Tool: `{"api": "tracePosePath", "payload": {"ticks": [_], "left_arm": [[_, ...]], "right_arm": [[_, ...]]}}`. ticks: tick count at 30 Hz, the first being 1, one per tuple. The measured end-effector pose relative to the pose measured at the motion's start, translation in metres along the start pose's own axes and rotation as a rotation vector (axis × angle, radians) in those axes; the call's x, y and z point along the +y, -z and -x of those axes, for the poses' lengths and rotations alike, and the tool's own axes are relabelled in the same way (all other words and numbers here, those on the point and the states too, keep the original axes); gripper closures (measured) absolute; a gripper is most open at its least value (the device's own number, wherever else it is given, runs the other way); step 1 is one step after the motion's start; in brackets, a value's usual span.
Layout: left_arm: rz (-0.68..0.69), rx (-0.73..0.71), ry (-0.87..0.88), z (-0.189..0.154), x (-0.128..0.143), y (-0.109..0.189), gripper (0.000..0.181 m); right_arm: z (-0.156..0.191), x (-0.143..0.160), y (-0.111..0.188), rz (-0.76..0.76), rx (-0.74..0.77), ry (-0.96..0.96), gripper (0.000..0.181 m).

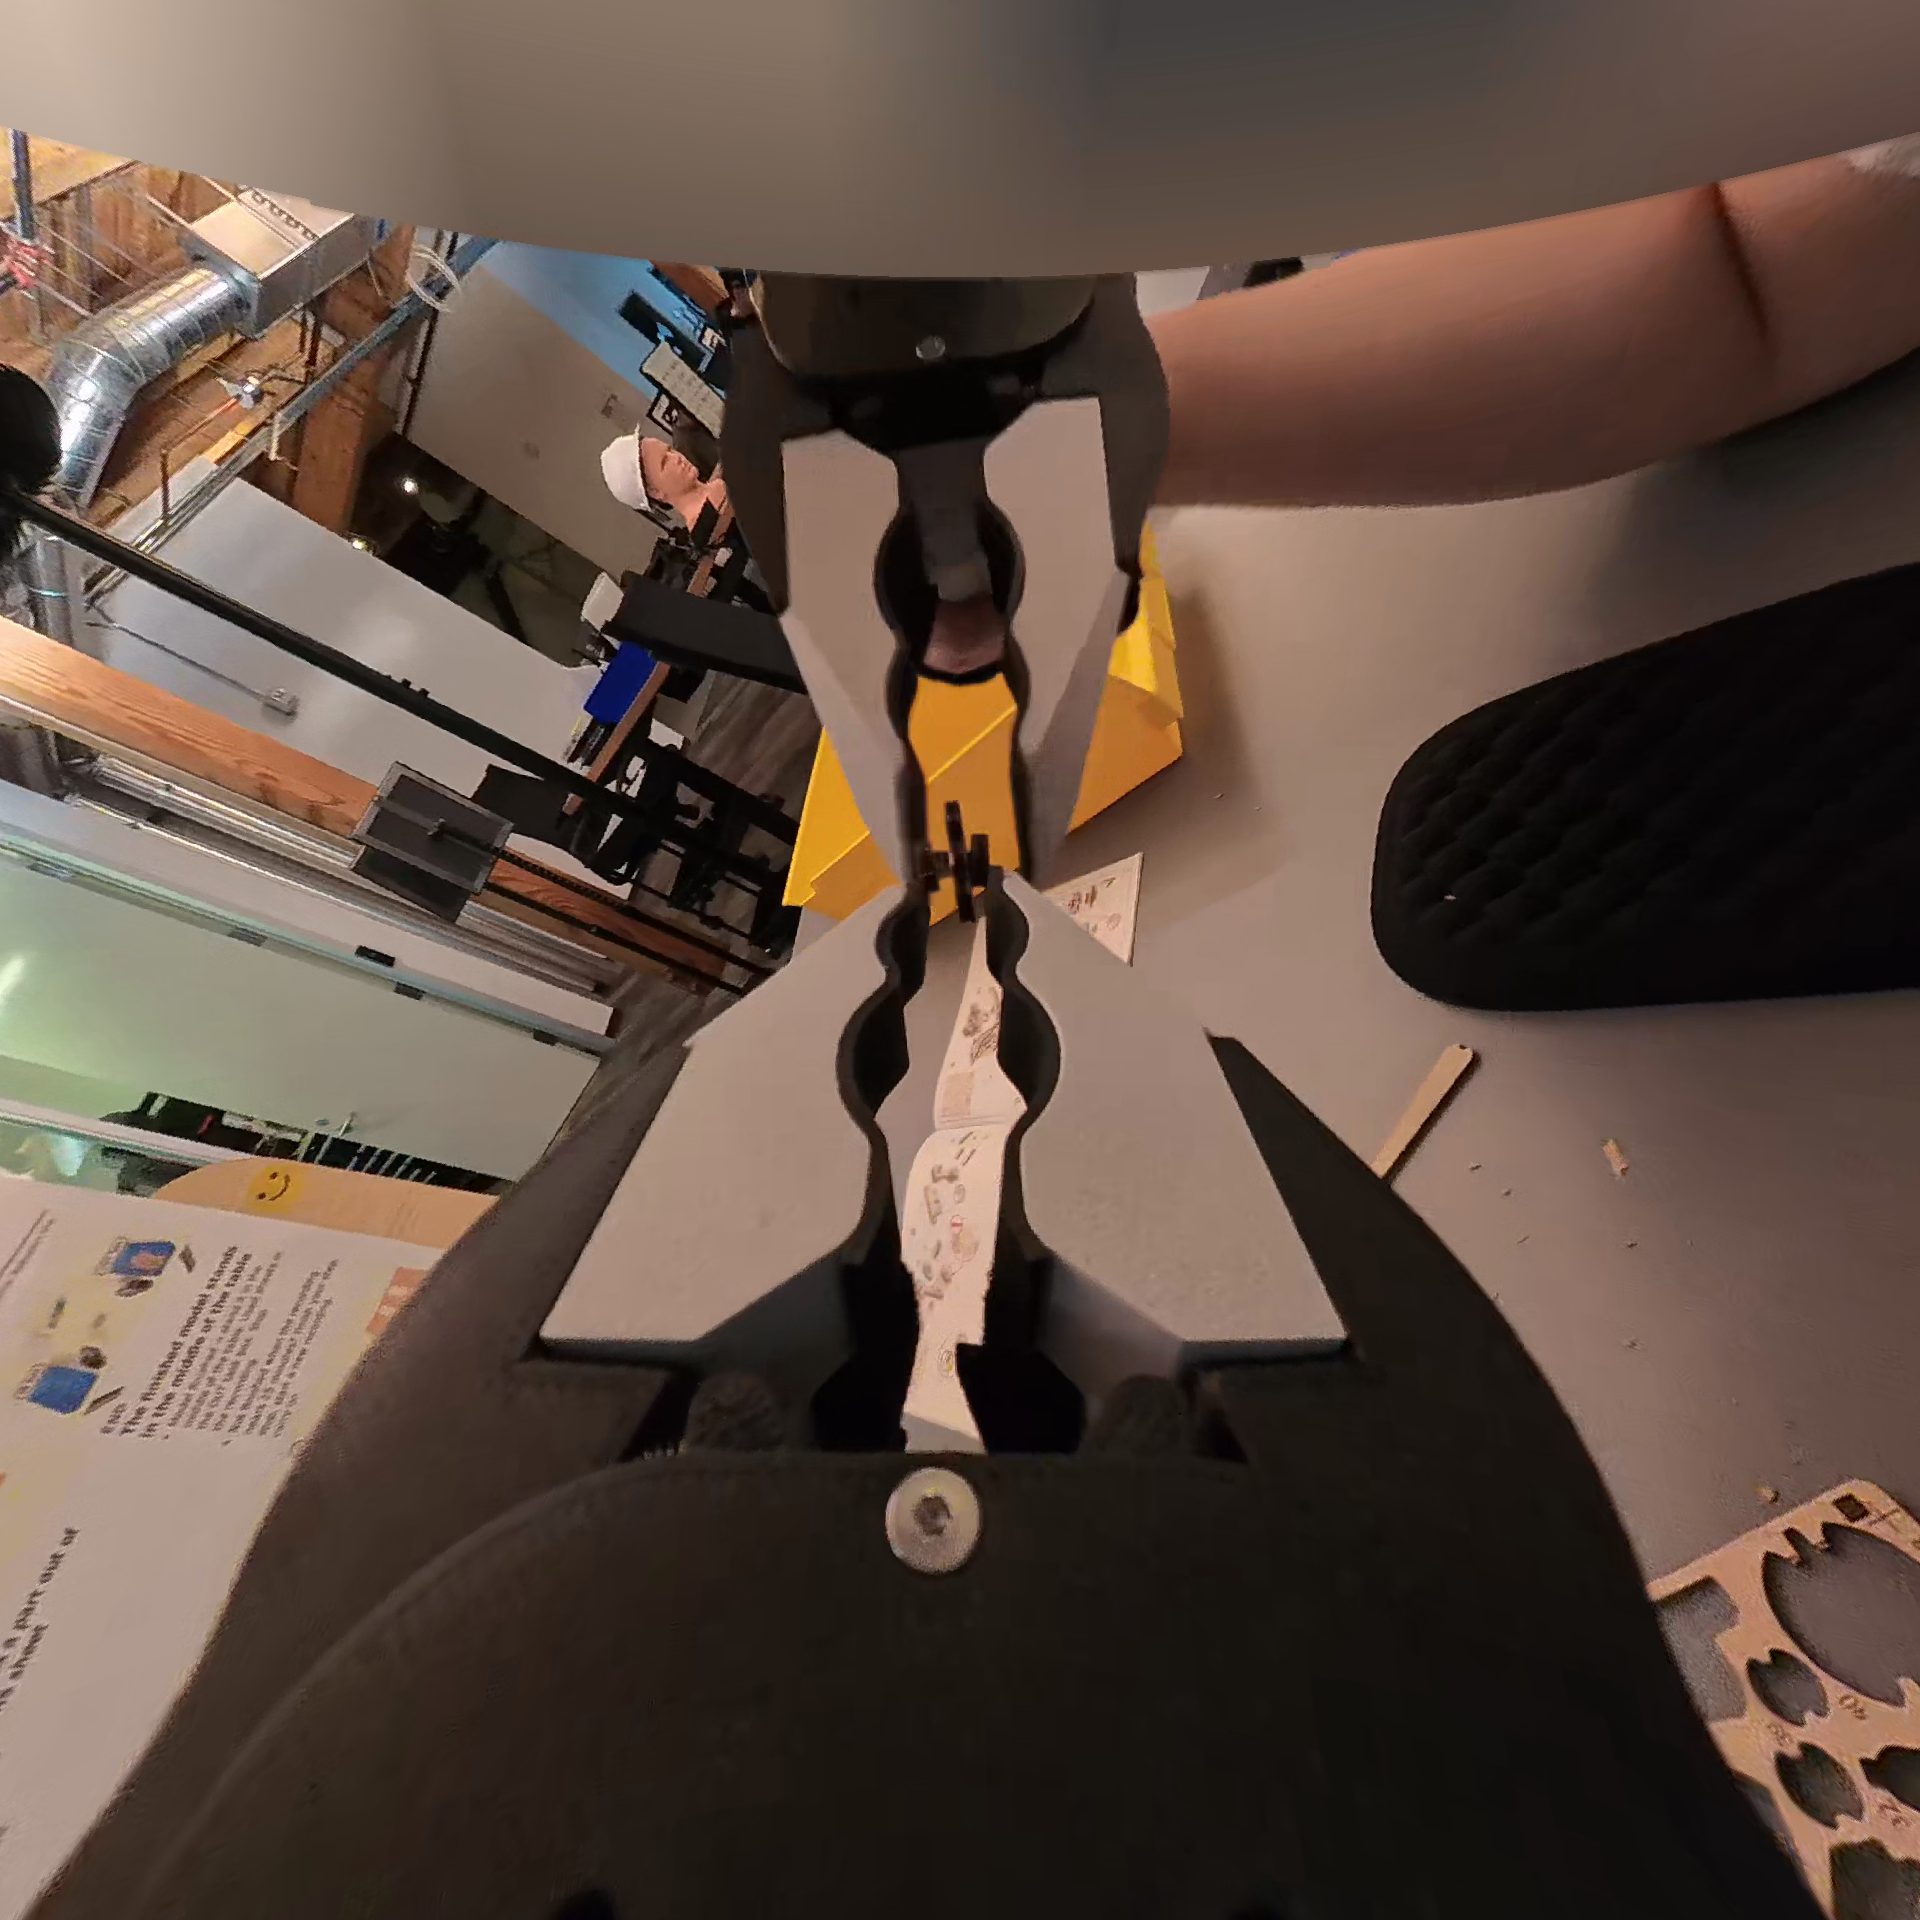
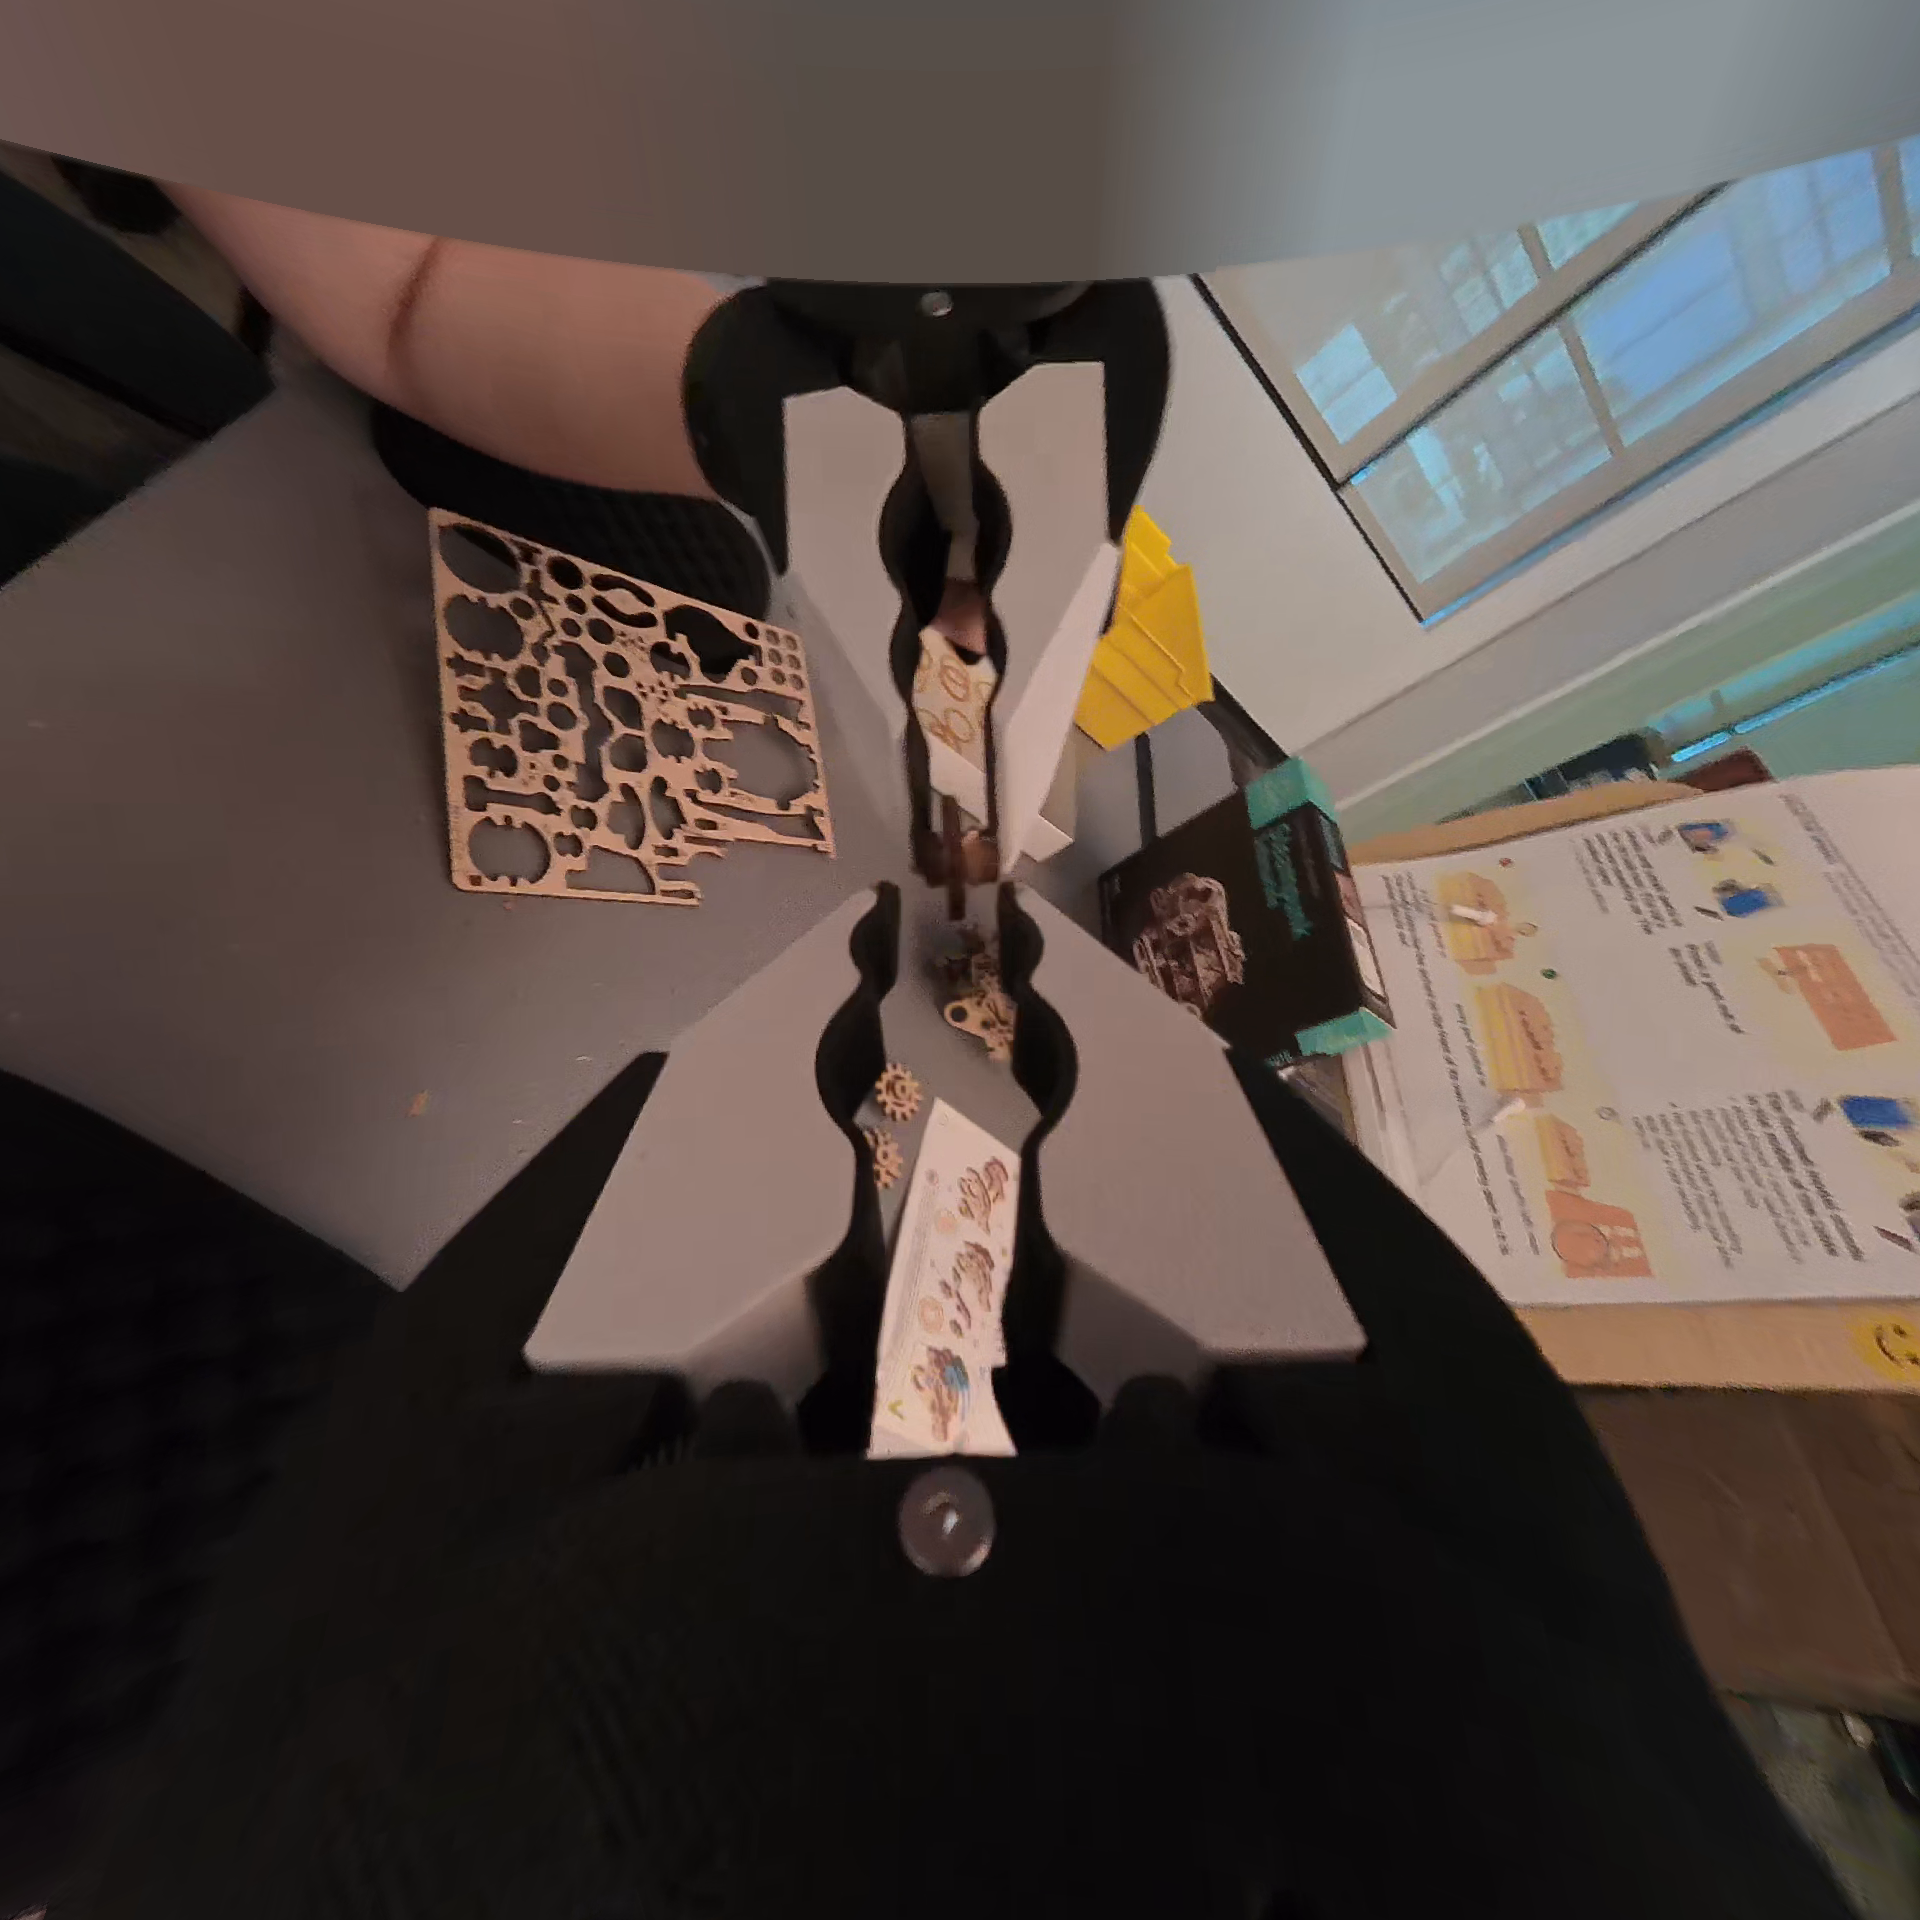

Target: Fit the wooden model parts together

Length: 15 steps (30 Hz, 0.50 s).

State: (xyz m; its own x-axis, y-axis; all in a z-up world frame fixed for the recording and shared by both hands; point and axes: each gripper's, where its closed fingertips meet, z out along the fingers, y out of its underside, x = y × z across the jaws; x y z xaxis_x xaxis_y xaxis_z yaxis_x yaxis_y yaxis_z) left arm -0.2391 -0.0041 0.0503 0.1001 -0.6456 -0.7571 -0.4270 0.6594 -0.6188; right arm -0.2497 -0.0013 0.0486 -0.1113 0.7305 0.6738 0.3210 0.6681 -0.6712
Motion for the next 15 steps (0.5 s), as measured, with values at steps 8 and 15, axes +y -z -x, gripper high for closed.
{"api": "tracePosePath", "payload": {"ticks": [8,15], "left_arm": [[0.043,0.031,-0.012,-0.007,0.007,-0.005,0.171],[0.044,0.044,0.000,-0.009,0.006,-0.005,0.171]], "right_arm": [[0.003,-0.004,0.005,0.048,0.003,0.042,0.163],[0.006,-0.001,0.001,0.071,-0.003,0.046,0.169]]}}
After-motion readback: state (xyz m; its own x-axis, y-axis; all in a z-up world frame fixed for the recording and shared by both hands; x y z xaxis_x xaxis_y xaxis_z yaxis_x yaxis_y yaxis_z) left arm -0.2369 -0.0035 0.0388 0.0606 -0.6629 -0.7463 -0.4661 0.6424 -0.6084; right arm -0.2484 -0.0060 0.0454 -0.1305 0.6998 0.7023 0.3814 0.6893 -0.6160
